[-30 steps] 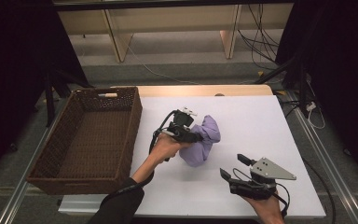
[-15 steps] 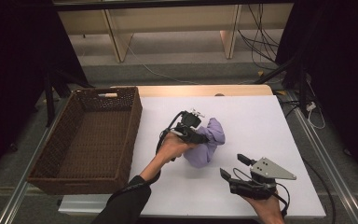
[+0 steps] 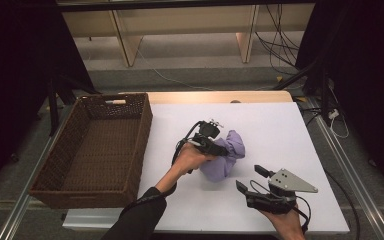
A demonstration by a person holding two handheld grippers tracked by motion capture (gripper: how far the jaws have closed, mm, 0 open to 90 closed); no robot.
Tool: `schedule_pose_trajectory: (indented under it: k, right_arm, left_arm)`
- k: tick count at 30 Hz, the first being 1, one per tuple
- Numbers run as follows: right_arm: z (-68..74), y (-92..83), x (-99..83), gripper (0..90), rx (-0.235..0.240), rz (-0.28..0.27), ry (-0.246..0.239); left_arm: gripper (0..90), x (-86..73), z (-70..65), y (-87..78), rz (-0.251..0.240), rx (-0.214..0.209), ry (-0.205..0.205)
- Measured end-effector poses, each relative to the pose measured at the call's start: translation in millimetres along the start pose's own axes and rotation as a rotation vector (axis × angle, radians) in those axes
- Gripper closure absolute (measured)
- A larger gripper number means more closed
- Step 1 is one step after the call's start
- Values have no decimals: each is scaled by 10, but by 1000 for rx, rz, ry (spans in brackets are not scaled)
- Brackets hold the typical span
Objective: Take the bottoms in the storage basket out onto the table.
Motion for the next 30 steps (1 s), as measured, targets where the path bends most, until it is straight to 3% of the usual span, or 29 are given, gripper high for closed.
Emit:
schedule_pose_trajectory:
  k: [7, 19, 30]
  right_arm:
    - [4, 0, -1, 231, 0, -1, -2]
    - [8, 3, -2, 231, -3, -1, -5]
    - [1, 3, -5, 230, -5, 0, 0]
  left_arm:
    - [489, -12, -7, 83, 18, -24, -5]
    - [340, -19, -64, 110, 34, -35, 25]
    - [204, -46, -87, -48, -20, -58, 33]
Point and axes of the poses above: each handheld gripper's, and its own axes: y roughly forward along the jaws, x roughly out of its top, z roughly to its left, the point moved 1 cm from there along y, roughly forward along the jaws, and after that the axes turned 4 degrees about -x, right-handed, at the moved point
